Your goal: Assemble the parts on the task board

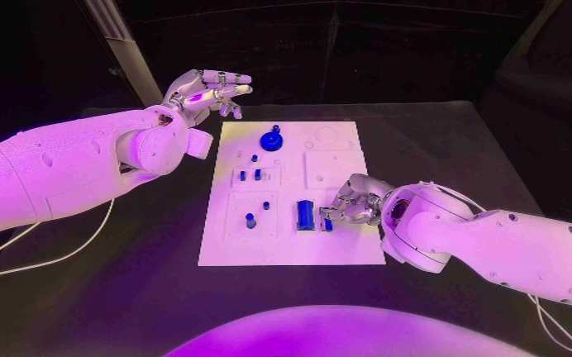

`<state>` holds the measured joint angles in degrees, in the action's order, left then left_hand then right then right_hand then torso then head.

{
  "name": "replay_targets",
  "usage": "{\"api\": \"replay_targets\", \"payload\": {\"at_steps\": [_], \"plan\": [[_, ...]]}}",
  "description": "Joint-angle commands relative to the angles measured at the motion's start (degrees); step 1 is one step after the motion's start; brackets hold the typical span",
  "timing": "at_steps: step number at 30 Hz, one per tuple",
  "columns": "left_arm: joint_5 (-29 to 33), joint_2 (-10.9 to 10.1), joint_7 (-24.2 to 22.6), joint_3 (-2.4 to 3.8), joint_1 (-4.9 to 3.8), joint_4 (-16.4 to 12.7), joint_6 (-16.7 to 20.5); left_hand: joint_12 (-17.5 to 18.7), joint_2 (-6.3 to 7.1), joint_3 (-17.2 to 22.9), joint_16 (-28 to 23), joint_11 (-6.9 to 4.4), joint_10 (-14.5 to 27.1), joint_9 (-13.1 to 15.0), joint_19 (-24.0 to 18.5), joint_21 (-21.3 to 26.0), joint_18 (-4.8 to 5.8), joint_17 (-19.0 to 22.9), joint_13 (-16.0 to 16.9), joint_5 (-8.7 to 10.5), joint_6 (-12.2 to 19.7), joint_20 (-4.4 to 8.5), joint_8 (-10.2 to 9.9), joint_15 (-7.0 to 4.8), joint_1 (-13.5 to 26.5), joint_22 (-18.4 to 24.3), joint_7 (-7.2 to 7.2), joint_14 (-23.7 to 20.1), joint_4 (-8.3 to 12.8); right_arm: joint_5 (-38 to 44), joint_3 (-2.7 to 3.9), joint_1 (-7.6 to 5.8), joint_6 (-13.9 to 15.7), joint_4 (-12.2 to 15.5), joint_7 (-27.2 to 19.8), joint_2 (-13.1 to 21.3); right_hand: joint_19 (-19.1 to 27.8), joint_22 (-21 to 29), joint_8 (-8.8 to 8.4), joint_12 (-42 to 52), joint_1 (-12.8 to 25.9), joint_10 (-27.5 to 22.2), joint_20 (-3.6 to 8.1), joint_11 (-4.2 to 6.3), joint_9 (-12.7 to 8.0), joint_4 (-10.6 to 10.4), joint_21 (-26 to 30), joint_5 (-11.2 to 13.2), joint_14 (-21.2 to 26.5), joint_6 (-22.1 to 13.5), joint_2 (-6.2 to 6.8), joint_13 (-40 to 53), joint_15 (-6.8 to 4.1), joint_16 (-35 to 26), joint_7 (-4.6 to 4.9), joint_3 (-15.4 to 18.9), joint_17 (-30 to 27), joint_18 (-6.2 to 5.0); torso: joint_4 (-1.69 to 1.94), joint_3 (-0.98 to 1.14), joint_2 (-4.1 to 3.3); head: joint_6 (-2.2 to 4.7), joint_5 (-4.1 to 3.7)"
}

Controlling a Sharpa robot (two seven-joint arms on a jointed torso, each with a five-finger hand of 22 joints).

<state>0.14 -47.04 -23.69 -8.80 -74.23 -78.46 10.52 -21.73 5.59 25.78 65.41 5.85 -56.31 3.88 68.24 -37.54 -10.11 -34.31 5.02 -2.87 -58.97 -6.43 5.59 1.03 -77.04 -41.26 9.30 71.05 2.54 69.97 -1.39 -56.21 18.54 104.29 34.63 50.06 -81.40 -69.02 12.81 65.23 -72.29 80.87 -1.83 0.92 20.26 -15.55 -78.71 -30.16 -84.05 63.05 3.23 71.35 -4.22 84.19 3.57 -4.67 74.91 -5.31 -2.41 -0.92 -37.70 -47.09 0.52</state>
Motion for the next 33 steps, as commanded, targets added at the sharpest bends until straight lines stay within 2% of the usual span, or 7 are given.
{"api": "replay_targets", "payload": {"at_steps": [1, 5, 12, 17, 23, 29, 33], "plan": [[0.12, 0.06, -0.13, 0.04, -0.11, -0.12, -0.66, -0.37, -0.06, -0.33, 0.02, 0.01, 0.55, -0.01, -0.09, 0.27, -0.36, 0.1, -0.06, -0.24, 0.47, -0.23, 0.23, -0.04, 0.22, 0.09, 0.02, -0.47, 0.1, 0.77, 0.01, -0.08, -1.17, -0.04, 0.39, -0.22, -0.05, 0.14, 0.38, 0.18, 1.08, 0.47, 0.29, 0.02, 0.18, -0.35, -0.09, 1.03, -3.94, 0.5, 0.08, 0.07, -0.49, -0.11, -0.06, 0.6, 4.62, 1.03, -0.01, 0.0, 0.03, 0.07, 0.11], [0.12, 0.04, -0.1, 0.04, -0.12, -0.13, -0.68, -0.37, -0.06, -0.33, 0.02, 0.01, 0.55, -0.01, -0.09, 0.27, -0.36, 0.1, -0.06, -0.24, 0.47, -0.23, 0.23, -0.04, 0.22, 0.09, 0.02, -0.47, 0.1, 1.14, 0.01, -0.08, -1.41, -0.17, 0.54, -0.39, -0.06, 0.11, 0.62, 0.12, 2.86, 0.54, 0.35, 0.04, 0.52, -0.93, -0.08, 4.1, -3.93, 0.75, 0.14, 0.07, -0.51, -0.17, -0.11, 2.32, 4.56, 1.05, 0.0, 0.01, 0.01, 0.12, 0.05], [0.12, 0.03, -0.09, 0.04, -0.13, -0.12, -0.72, -0.37, -0.06, -0.33, 0.02, 0.01, 0.55, -0.01, -0.09, 0.27, -0.36, 0.1, -0.06, -0.24, 0.47, -0.23, 0.23, -0.04, 0.22, 0.09, 0.02, -0.47, 0.1, 1.94, 0.01, -0.08, -1.37, -0.3, 0.65, -0.53, -0.04, 0.18, 0.76, -0.14, 6.7, 0.5, 0.38, 0.06, 1.17, -0.92, 0.05, 17.03, -3.92, 0.54, -1.29, 0.0, -0.57, -0.27, -0.24, 6.93, 4.46, 1.02, -0.1, 0.0, 0.0, 0.09, -0.05], [0.12, 0.02, -0.05, 0.04, -0.13, -0.11, -0.73, -0.43, -0.07, -0.36, 0.01, 0.02, 0.6, -0.01, -0.08, 0.29, -0.36, 0.16, -0.07, -0.24, 0.48, -0.24, 0.24, -0.03, 0.27, 0.1, 0.03, -0.5, 0.06, 2.11, 0.01, -0.08, -1.27, -0.22, 0.47, -0.43, -0.03, 0.19, 0.85, -0.25, 8.22, 0.44, 0.37, 0.07, 1.57, -1.06, 0.11, 21.22, -3.91, 0.38, -1.96, 0.01, -0.56, -0.34, -0.23, 9.64, 4.38, 1.02, -0.07, 0.04, -0.04, 0.08, -0.15], [0.12, -0.01, -0.02, 0.04, -0.13, -0.11, -0.77, -0.43, -0.07, -0.36, 0.01, 0.02, 0.6, -0.01, -0.08, 0.29, -0.36, 0.16, -0.07, -0.24, 0.48, -0.24, 0.24, -0.03, 0.27, 0.1, 0.03, -0.5, 0.06, 2.24, 0.01, -0.08, -1.22, 0.31, -0.47, 0.07, 0.01, 0.27, 0.89, -0.32, 8.81, 0.4, 0.36, 0.06, 1.79, -1.07, 0.19, 22.66, -3.9, 0.27, -2.18, 0.0, -0.54, -0.4, -0.22, 11.15, 4.32, 1.0, -0.06, 0.09, -0.01, 0.1, -0.18], [0.12, -0.08, -0.01, 0.04, -0.12, -0.13, -0.77, -0.43, -0.07, -0.36, 0.01, 0.02, 0.6, -0.01, -0.08, 0.29, -0.36, 0.16, -0.07, -0.24, 0.48, -0.24, 0.24, -0.03, 0.27, 0.1, 0.03, -0.5, 0.06, 2.28, 0.01, -0.07, -3.05, 1.66, -3.02, 1.8, 0.06, 0.31, 0.88, -0.21, 3.93, 0.35, 0.34, 0.01, 2.16, 0.89, 0.27, 20.79, -3.89, -0.08, -2.15, 0.19, -0.51, -0.46, -0.12, 11.97, 4.26, 0.99, -0.01, 0.1, 0.03, 0.29, -0.3], [0.12, -0.14, -0.01, 0.04, -0.12, -0.09, -0.76, -0.43, -0.07, -0.36, 0.01, 0.02, 0.6, -0.01, -0.08, 0.29, -0.36, 0.16, -0.07, -0.24, 0.48, -0.24, 0.24, -0.03, 0.27, 0.1, 0.03, -0.5, 0.06, 2.28, 0.01, -0.07, -4.42, 2.38, -3.87, 2.76, 0.1, 0.38, 0.85, -0.31, 3.24, 0.28, 0.31, -0.03, 2.21, 1.22, 0.33, 20.79, -3.89, -0.2, -1.98, 0.14, -0.48, -0.48, -0.08, 12.33, 4.25, 0.98, -0.13, 0.11, 0.05, 0.31, -0.24]]}}
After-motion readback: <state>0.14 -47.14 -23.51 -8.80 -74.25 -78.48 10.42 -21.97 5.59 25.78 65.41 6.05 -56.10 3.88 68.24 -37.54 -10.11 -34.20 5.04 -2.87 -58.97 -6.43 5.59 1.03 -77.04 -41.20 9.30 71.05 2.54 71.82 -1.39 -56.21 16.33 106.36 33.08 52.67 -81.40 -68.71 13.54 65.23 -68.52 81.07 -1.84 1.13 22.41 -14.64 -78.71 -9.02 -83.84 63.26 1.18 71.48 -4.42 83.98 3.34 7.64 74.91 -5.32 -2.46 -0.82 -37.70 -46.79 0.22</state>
